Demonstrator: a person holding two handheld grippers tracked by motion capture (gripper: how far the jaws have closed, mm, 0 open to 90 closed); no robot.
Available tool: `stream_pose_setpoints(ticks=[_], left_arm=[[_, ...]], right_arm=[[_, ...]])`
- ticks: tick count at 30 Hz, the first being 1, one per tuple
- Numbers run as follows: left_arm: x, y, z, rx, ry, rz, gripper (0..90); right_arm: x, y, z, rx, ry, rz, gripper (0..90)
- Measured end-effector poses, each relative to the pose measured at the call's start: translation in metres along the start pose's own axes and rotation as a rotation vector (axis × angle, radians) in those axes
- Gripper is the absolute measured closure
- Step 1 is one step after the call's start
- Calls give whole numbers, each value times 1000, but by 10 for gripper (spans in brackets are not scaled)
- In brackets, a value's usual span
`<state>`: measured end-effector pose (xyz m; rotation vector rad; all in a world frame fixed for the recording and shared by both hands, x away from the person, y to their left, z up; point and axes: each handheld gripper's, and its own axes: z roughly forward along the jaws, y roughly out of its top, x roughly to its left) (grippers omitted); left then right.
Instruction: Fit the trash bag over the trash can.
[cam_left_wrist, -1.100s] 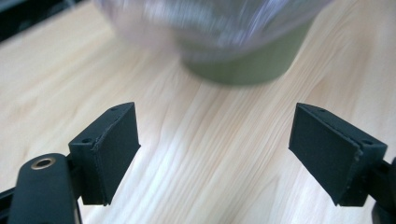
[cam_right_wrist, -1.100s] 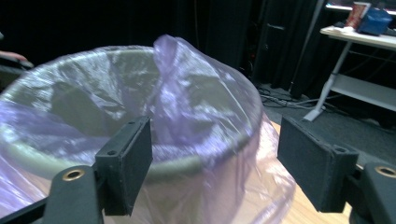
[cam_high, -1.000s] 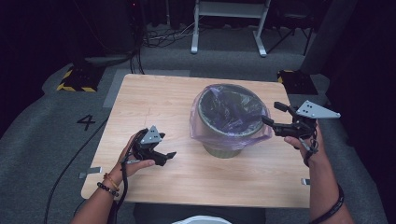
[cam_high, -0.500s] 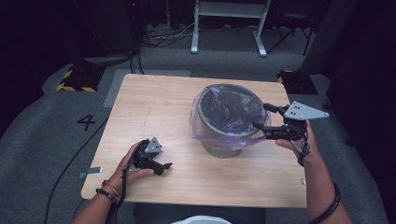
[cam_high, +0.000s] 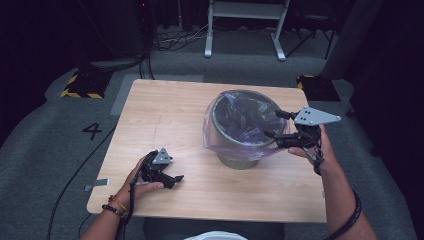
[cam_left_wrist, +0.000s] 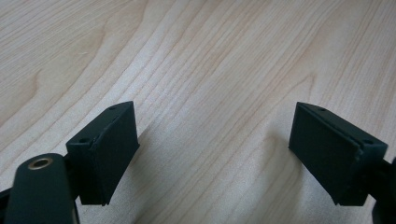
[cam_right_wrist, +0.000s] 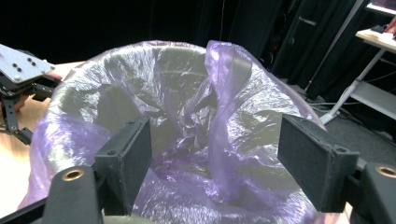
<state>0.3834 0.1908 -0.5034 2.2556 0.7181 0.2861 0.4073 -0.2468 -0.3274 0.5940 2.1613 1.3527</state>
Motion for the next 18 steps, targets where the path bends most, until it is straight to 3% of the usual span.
stream_pose_setpoints(ticks=[4,18], left_arm=[[0,0,0,1,-1,2,144],[0,1,1,2,-4,6,142]], right_arm=[[-1,1,7,35,-16,-5,263],[-7,10,25,154,-3,23,254]])
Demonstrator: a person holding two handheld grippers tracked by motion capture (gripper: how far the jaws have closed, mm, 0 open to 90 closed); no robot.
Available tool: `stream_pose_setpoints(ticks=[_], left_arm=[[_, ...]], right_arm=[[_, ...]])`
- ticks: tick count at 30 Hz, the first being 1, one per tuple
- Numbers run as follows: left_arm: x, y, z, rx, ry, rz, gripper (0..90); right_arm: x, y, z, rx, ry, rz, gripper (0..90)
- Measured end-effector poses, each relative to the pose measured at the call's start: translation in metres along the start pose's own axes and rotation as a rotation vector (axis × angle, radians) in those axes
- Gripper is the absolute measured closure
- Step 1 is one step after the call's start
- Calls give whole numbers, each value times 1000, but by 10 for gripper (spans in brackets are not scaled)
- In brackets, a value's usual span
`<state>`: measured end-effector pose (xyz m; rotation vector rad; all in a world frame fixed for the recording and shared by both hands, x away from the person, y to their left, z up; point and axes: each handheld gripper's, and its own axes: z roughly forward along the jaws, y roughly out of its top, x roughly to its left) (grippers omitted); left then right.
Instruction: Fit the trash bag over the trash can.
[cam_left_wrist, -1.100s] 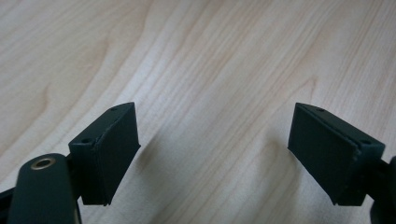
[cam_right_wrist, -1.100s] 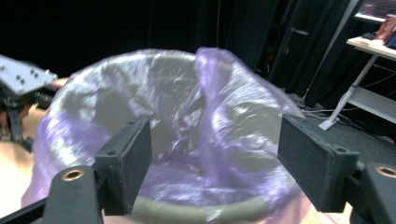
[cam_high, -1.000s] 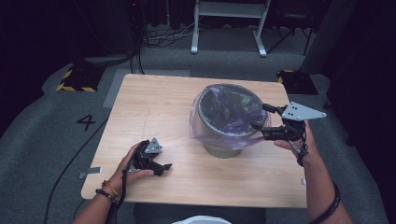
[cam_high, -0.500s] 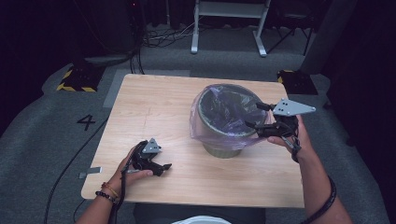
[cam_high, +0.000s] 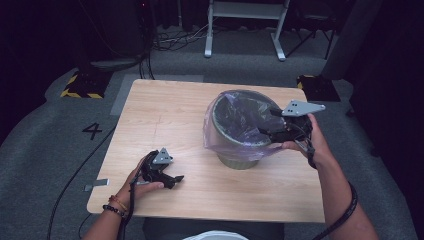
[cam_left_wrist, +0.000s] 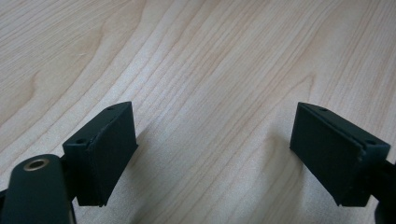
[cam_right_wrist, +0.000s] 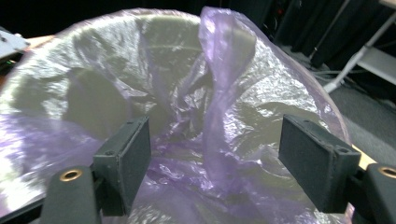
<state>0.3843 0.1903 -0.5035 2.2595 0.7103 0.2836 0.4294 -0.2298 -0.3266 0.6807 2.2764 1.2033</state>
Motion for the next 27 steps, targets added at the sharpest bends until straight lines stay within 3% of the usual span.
stream_pose_setpoints(ticks=[18,27], left_arm=[[0,0,0,0,-1,-1,140],[0,0,0,1,-1,-1,140]], right_arm=[[-2,3,16,171,28,24,249],[-2,7,18,207,29,43,232]])
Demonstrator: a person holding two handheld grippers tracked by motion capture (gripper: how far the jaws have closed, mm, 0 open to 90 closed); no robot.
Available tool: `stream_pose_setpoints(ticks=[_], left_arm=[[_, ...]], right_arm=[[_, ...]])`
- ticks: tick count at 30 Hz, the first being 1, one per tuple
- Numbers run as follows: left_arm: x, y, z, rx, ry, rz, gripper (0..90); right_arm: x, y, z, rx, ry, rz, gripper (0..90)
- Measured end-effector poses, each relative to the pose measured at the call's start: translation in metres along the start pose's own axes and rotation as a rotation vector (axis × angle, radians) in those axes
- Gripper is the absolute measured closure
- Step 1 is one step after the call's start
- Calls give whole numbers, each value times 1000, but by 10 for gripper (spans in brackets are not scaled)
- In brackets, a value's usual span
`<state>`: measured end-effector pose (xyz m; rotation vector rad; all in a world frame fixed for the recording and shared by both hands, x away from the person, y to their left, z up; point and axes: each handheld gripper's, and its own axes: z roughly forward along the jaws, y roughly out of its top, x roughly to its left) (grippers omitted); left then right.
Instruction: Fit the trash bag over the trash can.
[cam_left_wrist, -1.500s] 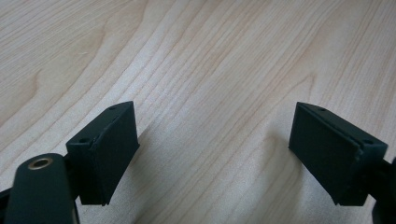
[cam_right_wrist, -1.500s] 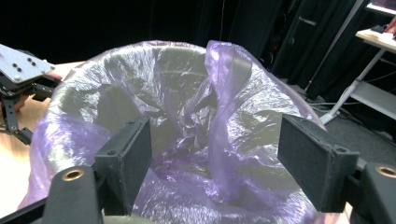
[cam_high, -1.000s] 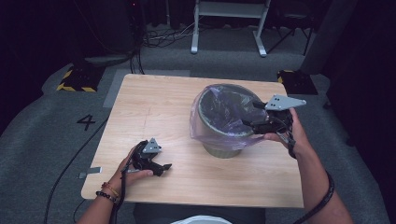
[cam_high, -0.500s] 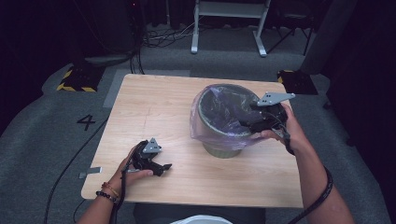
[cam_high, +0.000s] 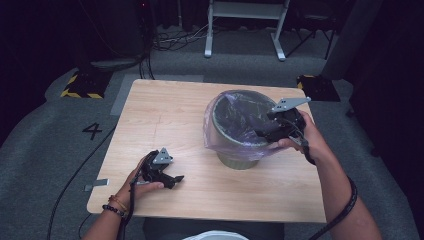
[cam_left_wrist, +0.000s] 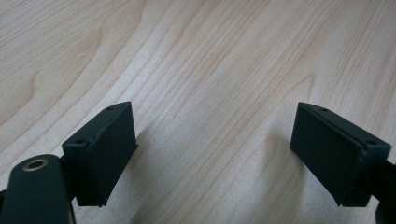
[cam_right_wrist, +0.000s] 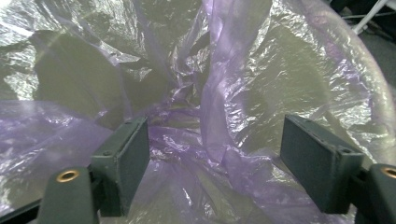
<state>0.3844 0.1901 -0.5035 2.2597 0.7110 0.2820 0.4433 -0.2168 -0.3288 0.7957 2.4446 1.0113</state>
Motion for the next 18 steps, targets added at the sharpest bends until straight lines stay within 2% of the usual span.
stream_pose_setpoints(ticks=[10,18], left_arm=[[0,0,0,0,0,0,140],[0,0,0,-1,0,0,140]], right_arm=[[-4,1,3,53,16,37,226],[-4,2,5,102,26,33,224]])
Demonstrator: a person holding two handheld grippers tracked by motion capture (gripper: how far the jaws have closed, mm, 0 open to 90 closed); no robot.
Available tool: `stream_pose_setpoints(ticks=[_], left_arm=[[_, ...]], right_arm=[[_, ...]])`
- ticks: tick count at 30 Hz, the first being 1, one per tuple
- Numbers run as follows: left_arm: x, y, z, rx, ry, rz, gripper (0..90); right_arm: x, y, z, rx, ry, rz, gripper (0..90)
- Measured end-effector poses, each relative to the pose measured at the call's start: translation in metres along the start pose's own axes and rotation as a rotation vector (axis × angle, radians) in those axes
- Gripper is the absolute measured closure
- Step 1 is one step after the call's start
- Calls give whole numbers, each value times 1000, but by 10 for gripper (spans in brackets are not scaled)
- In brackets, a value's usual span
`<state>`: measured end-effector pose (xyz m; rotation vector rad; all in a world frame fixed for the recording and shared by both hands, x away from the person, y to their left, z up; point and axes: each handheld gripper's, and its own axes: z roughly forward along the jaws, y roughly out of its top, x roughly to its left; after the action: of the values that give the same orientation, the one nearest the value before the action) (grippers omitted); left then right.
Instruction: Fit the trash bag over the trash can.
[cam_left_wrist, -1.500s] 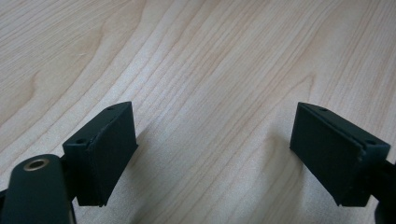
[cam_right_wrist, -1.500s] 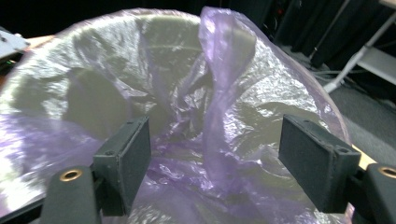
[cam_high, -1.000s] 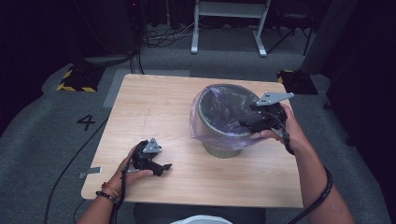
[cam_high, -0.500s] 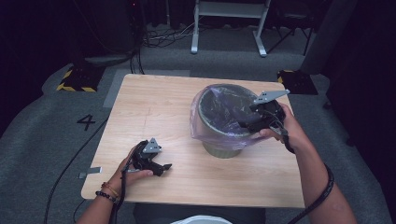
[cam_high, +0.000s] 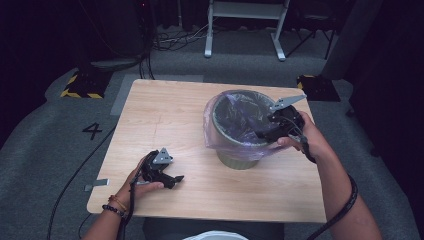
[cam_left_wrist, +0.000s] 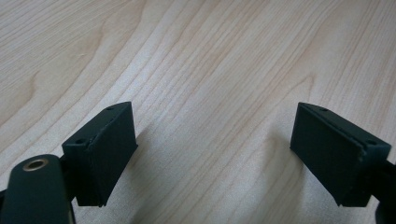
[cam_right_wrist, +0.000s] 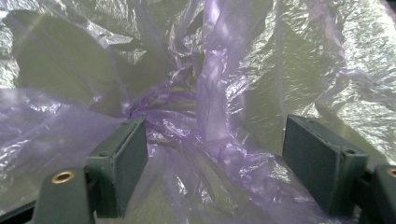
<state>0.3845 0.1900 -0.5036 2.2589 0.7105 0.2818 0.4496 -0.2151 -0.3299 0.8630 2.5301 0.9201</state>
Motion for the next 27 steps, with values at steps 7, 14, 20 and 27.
stream_pose_setpoints(ticks=[7,14,20,27], left_arm=[[0,0,0,1,0,1,140],[0,0,0,1,1,0,140],[0,0,0,1,1,0,140],[0,0,0,1,1,0,140]], right_arm=[[1,4,1,64,5,-31,222],[3,5,4,80,5,-46,230],[2,3,1,43,9,-34,239],[1,1,-15,-81,9,-34,243]])
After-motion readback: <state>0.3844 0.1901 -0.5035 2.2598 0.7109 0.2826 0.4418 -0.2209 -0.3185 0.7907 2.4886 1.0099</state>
